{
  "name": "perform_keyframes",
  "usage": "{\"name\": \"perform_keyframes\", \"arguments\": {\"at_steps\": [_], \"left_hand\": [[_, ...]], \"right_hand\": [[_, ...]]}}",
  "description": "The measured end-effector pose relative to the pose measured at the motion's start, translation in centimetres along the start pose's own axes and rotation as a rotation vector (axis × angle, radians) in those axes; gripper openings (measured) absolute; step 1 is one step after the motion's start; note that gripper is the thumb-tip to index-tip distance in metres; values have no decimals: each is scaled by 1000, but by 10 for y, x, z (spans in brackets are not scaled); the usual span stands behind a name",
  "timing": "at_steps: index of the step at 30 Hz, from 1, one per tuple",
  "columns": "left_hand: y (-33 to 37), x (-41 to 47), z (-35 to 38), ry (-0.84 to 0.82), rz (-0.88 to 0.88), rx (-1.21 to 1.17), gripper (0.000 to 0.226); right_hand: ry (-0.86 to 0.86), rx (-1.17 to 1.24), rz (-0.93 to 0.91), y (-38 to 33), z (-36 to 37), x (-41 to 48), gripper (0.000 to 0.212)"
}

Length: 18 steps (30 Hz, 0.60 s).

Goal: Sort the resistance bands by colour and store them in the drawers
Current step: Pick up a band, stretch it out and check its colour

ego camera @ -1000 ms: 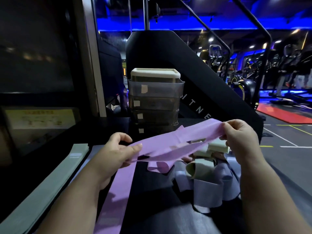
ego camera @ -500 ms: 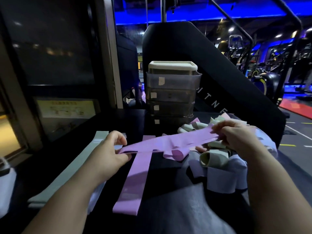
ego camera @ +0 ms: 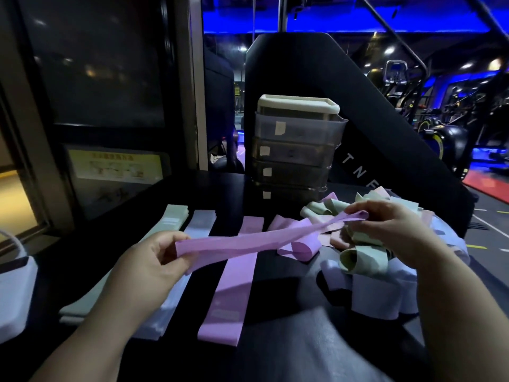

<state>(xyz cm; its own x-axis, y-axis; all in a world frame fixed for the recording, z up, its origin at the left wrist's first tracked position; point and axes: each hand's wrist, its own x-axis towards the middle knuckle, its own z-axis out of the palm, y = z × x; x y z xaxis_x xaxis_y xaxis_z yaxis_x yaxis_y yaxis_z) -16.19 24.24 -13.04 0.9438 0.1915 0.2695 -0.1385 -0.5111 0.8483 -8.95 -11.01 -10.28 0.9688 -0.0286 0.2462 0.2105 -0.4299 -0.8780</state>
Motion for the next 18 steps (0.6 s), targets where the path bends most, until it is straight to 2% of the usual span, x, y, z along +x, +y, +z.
{"name": "perform_keyframes", "arguments": {"at_steps": [3, 9, 18], "left_hand": [[-6, 7, 1, -16, -2, -83, 23], [-13, 9, -1, -95, -77, -268, 28], [-18, 5, -12, -168, -50, -322, 29]], "right_hand": [[71, -72, -36, 4, 3, 5, 5], [-22, 371, 61, 6, 14, 6, 11], [17, 439, 131, -9, 38, 1, 14]]}}
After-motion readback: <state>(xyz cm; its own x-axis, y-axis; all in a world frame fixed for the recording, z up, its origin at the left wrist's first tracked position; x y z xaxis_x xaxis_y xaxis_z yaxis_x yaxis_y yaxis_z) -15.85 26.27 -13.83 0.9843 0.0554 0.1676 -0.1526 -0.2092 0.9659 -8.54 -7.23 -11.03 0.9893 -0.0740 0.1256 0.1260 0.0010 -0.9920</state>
